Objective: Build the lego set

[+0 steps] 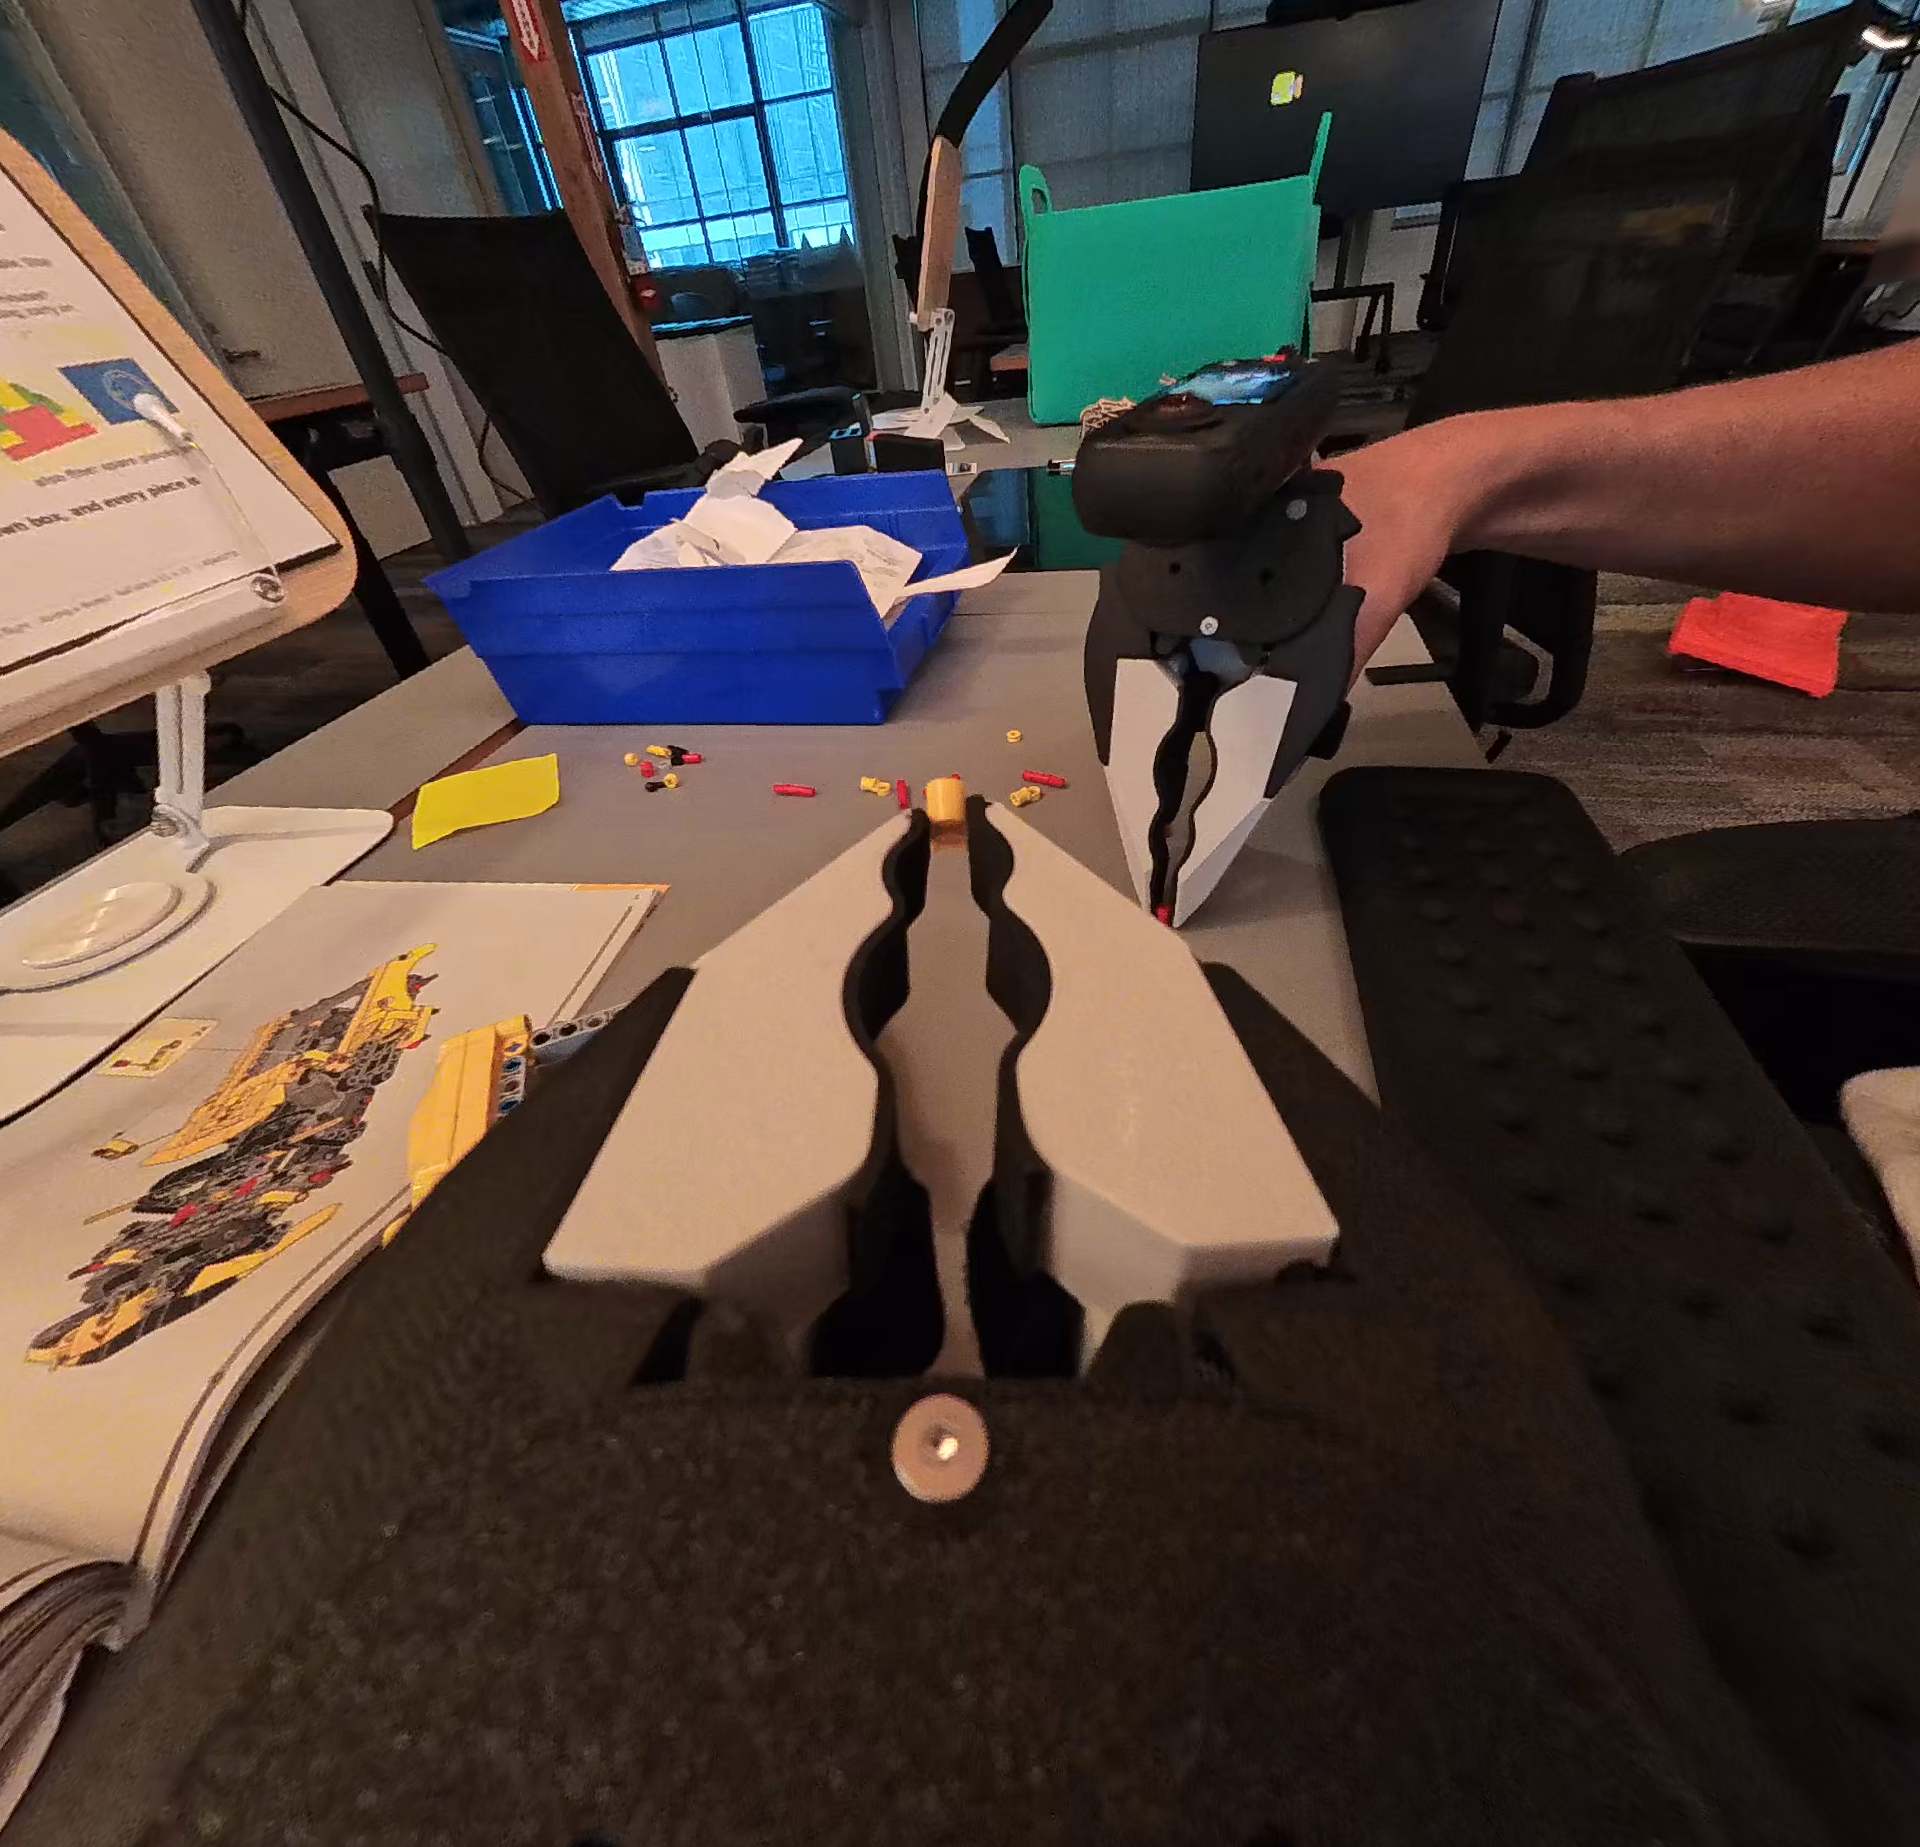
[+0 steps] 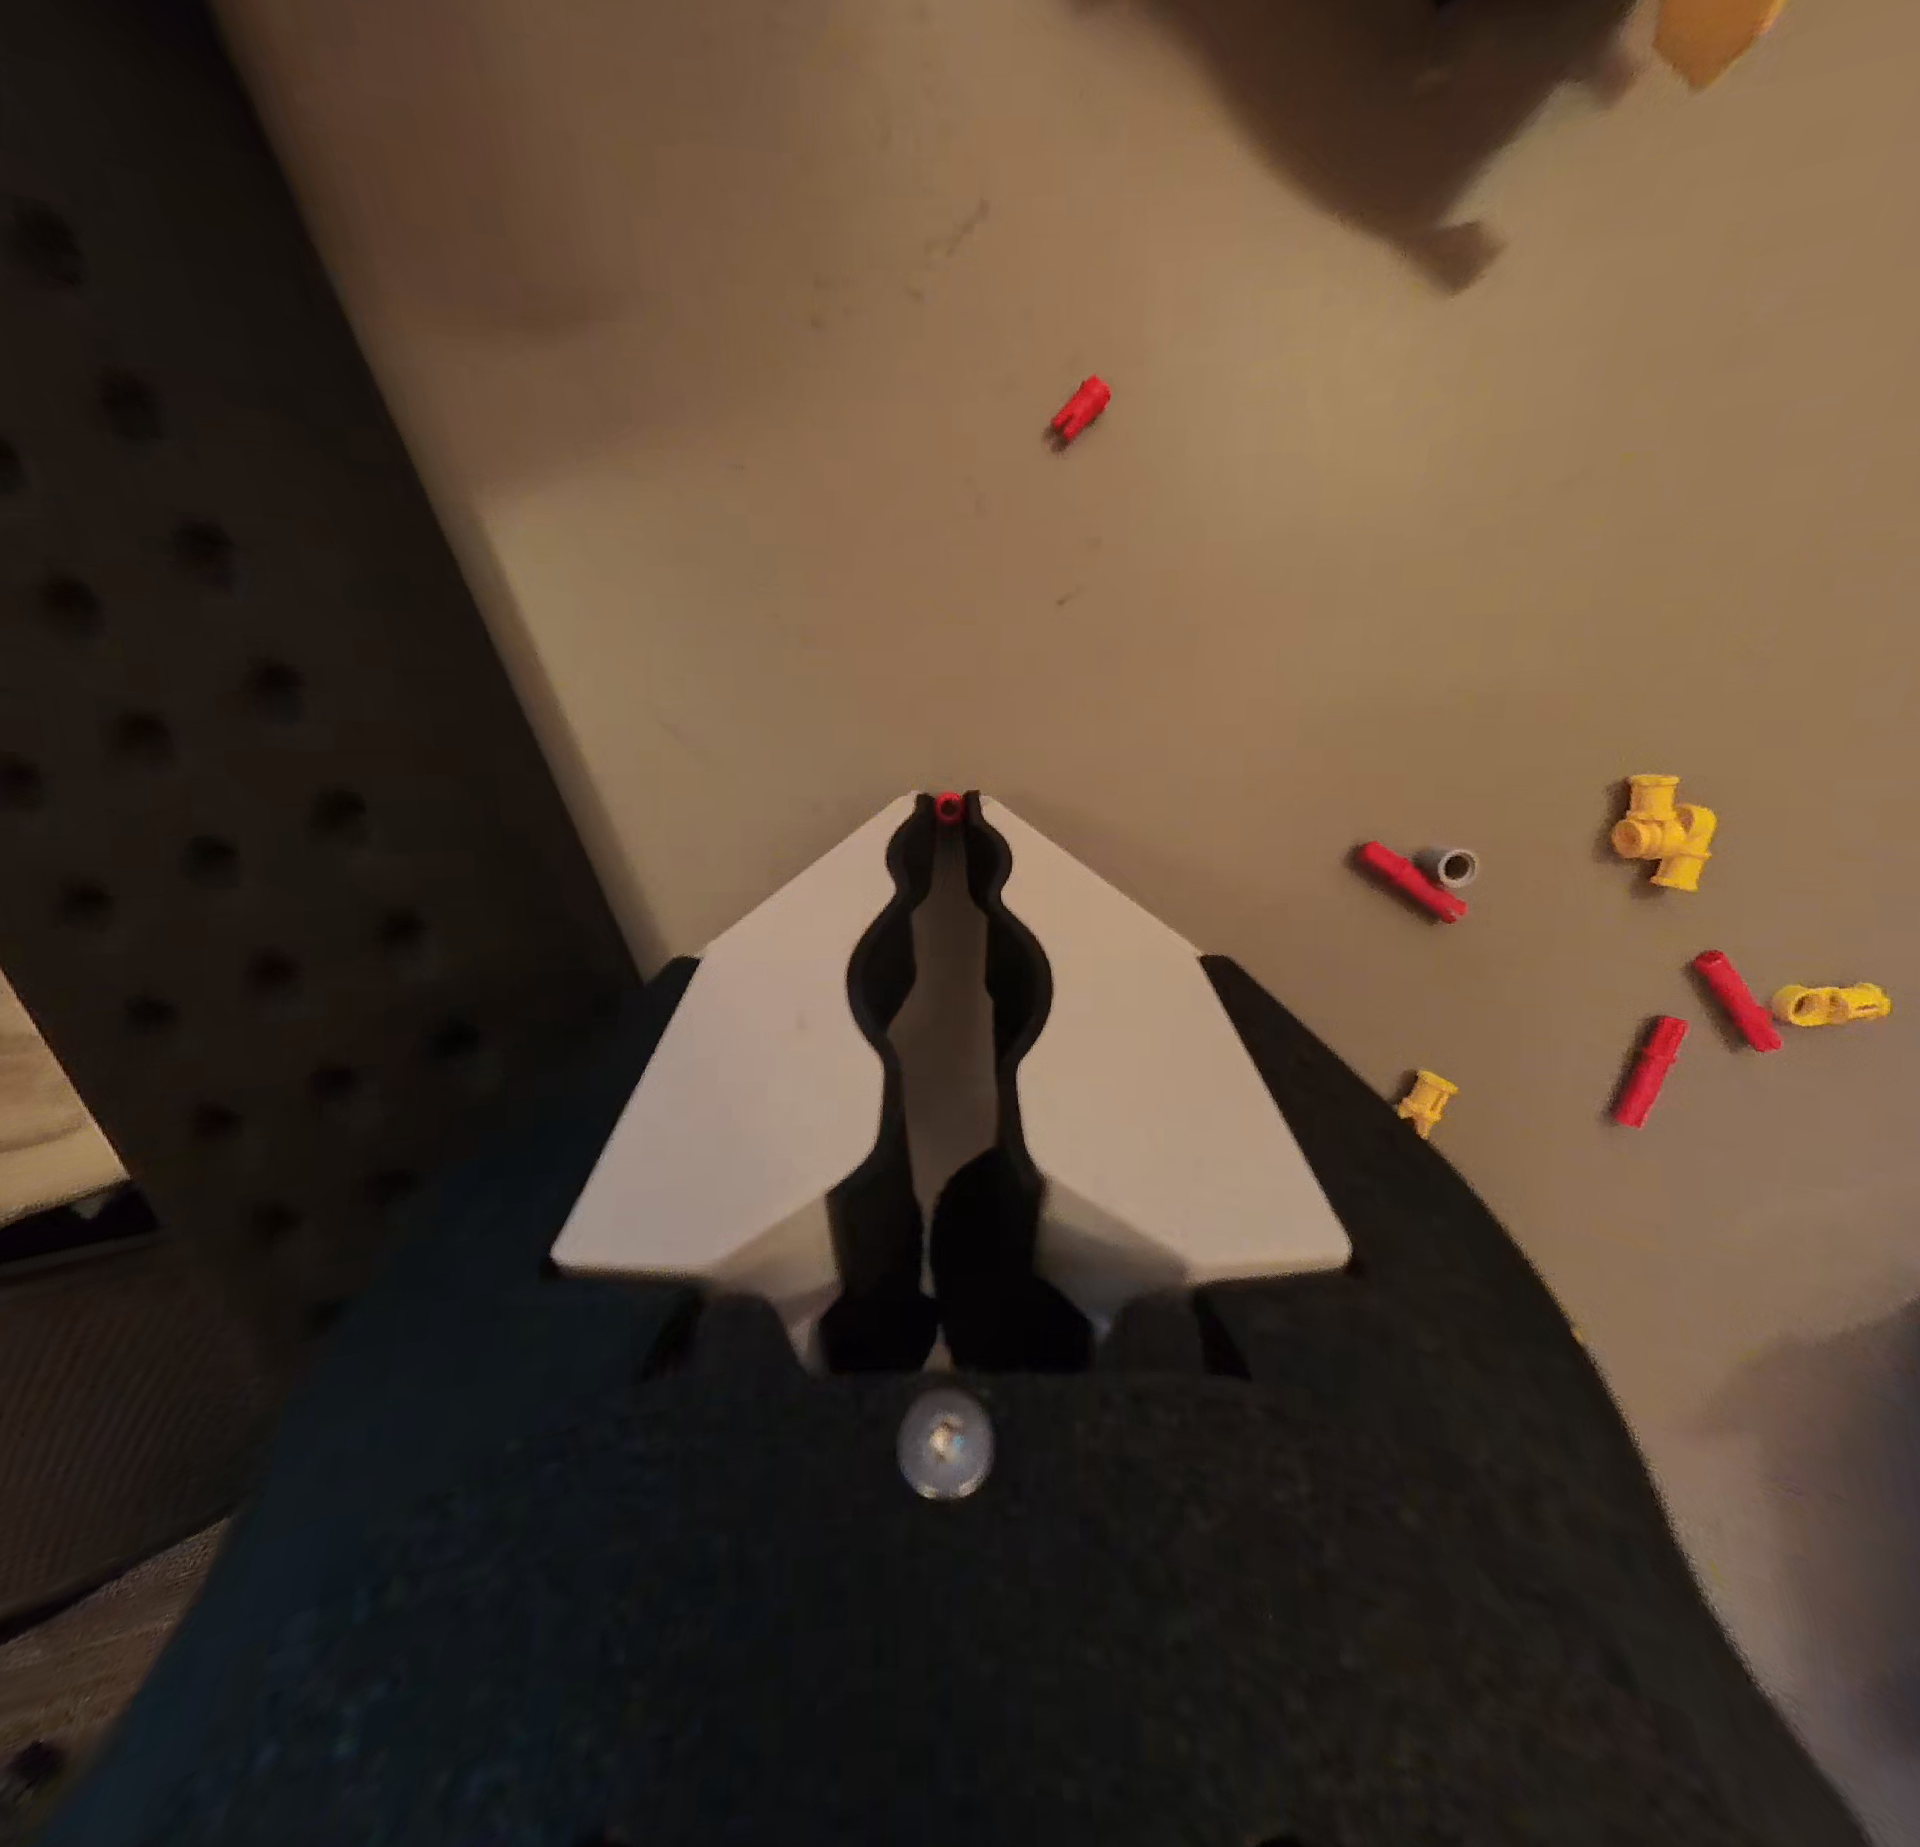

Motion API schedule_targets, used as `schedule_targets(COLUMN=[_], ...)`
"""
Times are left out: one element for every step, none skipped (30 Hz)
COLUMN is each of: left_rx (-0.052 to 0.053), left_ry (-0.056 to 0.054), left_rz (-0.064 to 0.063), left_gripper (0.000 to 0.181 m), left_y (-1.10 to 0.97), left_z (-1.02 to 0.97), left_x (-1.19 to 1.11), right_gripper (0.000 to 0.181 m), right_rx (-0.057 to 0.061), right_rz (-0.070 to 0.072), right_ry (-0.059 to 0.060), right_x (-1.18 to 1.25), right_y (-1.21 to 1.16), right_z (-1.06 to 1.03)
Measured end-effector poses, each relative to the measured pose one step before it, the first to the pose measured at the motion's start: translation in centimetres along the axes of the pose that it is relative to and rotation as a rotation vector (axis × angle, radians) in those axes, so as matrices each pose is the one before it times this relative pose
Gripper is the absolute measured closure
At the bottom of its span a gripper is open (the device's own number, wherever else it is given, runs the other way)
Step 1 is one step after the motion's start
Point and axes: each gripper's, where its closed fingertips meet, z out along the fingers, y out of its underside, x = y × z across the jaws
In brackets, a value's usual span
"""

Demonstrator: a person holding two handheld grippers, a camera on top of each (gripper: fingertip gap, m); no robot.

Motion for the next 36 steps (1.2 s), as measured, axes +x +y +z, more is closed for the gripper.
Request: schedule_targets(left_rx=[0.0029,0.0019,-0.0003,-0.0006,0.0004,0.0000,-0.0011,-0.0008,0.0000,0.0008,0.0013,-0.0003,-0.0009,0.0005,0.0004,-0.0005,-0.0001,-0.0005,-0.0001,0.0010,0.0003,-0.0002,-0.0003,-0.0008,-0.0009,-0.0009,-0.0008,-0.0004,-0.0012,-0.0015,-0.0009,-0.0006,-0.0005,-0.0006,-0.0008,-0.0005], left_ry=[-0.0017,0.0001,0.0016,0.0013,0.0009,0.0011,0.0006,0.0002,0.0003,-0.0004,-0.0006,0.0004,0.0002,0.0001,0.0008,0.0008,0.0007,0.0014,0.0001,-0.0001,0.0007,0.0004,0.0008,0.0014,0.0007,0.0004,-0.0002,-0.0001,0.0003,0.0003,-0.0001,0.0002,0.0005,0.0003,0.0001,0.0004], left_rz=[0.0002,0.0000,-0.0012,-0.0007,0.0007,0.0006,0.0002,0.0002,-0.0004,-0.0008,-0.0005,-0.0012,-0.0014,0.0001,0.0006,0.0001,0.0003,0.0000,0.0004,0.0010,0.0000,-0.0003,0.0001,-0.0001,0.0003,0.0011,0.0008,0.0004,0.0001,0.0003,0.0008,0.0009,0.0006,0.0006,0.0006,0.0003], left_gripper=[0.175,0.175,0.174,0.174,0.175,0.175,0.174,0.174,0.174,0.174,0.175,0.174,0.174,0.174,0.174,0.174,0.174,0.174,0.174,0.174,0.174,0.174,0.174,0.174,0.174,0.174,0.174,0.174,0.174,0.174,0.174,0.174,0.174,0.174,0.174,0.174], left_y=[-0.047,-0.024,0.005,0.017,-0.009,0.006,0.013,0.018,0.010,-0.018,-0.025,0.007,0.025,-0.007,-0.017,0.006,-0.001,0.005,0.000,-0.025,-0.003,0.002,0.003,0.018,0.019,0.009,0.018,0.006,0.025,0.029,0.011,0.016,0.005,0.007,0.020,0.006], left_z=[-0.022,-0.018,0.006,0.016,0.008,0.024,0.015,0.017,0.000,-0.008,-0.023,-0.006,0.000,0.004,-0.005,0.008,0.003,0.018,0.001,-0.010,-0.008,0.009,0.008,0.017,0.018,0.007,0.008,-0.003,0.012,0.011,-0.005,0.008,0.009,0.007,-0.003,0.008], left_x=[-0.030,-0.004,0.020,0.020,0.037,0.029,0.023,0.009,0.008,-0.020,-0.012,-0.016,-0.017,0.001,0.028,0.019,0.028,0.026,0.008,0.014,0.012,0.007,0.009,0.027,0.026,0.016,0.010,-0.004,0.001,0.009,0.003,0.006,0.021,0.008,0.008,0.011], right_gripper=[0.177,0.176,0.176,0.175,0.173,0.172,0.172,0.172,0.172,0.171,0.172,0.172,0.172,0.172,0.172,0.173,0.174,0.174,0.174,0.173,0.174,0.174,0.174,0.174,0.174,0.174,0.174,0.174,0.174,0.174,0.174,0.174,0.175,0.176,0.176,0.176], right_rx=[-0.0016,-0.0025,-0.0032,-0.0017,0.0003,-0.0032,-0.0022,-0.0001,-0.0013,-0.0021,0.0006,0.0015,0.0027,0.0001,-0.0047,-0.0053,-0.0067,-0.0050,0.0002,0.0024,0.0058,0.0035,-0.0025,0.0015,0.0027,0.0004,-0.0011,-0.0035,-0.0029,0.0001,0.0021,-0.0009,-0.0024,0.0004,0.0019,0.0007], right_rz=[-0.0007,-0.0026,-0.0030,-0.0029,-0.0006,-0.0007,0.0002,0.0005,0.0002,-0.0016,-0.0038,-0.0041,-0.0020,-0.0007,-0.0017,-0.0033,-0.0029,-0.0011,0.0018,0.0030,0.0019,0.0018,0.0008,-0.0007,-0.0010,-0.0008,-0.0004,-0.0011,-0.0014,-0.0023,-0.0012,0.0007,-0.0001,-0.0011,-0.0031,-0.0051], right_ry=[-0.0006,0.0040,0.0044,0.0023,0.0078,0.0014,-0.0011,-0.0012,-0.0047,0.0023,0.0035,-0.0047,-0.0022,-0.0005,0.0003,-0.0028,0.0010,0.0019,-0.0013,0.0016,0.0008,-0.0043,0.0001,-0.0001,-0.0029,-0.0004,-0.0005,-0.0046,-0.0012,0.0000,-0.0020,-0.0023,-0.0033,-0.0067,-0.0026,0.0059], right_x=[-0.047,0.009,0.002,-0.013,0.085,0.009,-0.010,-0.006,-0.074,0.016,0.035,-0.111,-0.068,-0.025,0.007,-0.045,0.026,0.032,-0.006,0.048,0.030,-0.067,0.010,-0.018,-0.063,-0.005,0.006,-0.067,-0.010,-0.010,-0.032,-0.019,-0.049,-0.121,-0.070,0.035], right_y=[0.032,0.066,0.079,0.038,-0.004,0.060,0.038,-0.005,0.011,0.007,-0.029,-0.072,-0.114,-0.060,0.019,0.080,0.121,0.103,0.036,-0.015,-0.055,-0.029,0.033,-0.027,-0.034,-0.030,-0.014,0.021,0.021,-0.027,-0.047,-0.019,0.010,-0.009,-0.052,-0.042], right_z=[-0.016,-0.020,-0.016,-0.019,-0.031,-0.018,-0.018,-0.019,-0.007,-0.029,-0.043,-0.048,-0.050,-0.031,0.006,0.024,0.049,0.017,-0.022,-0.052,-0.085,-0.068,-0.027,-0.020,-0.005,0.001,0.014,0.028,0.029,0.020,0.010,0.026,0.023,0.025,0.001,-0.016])
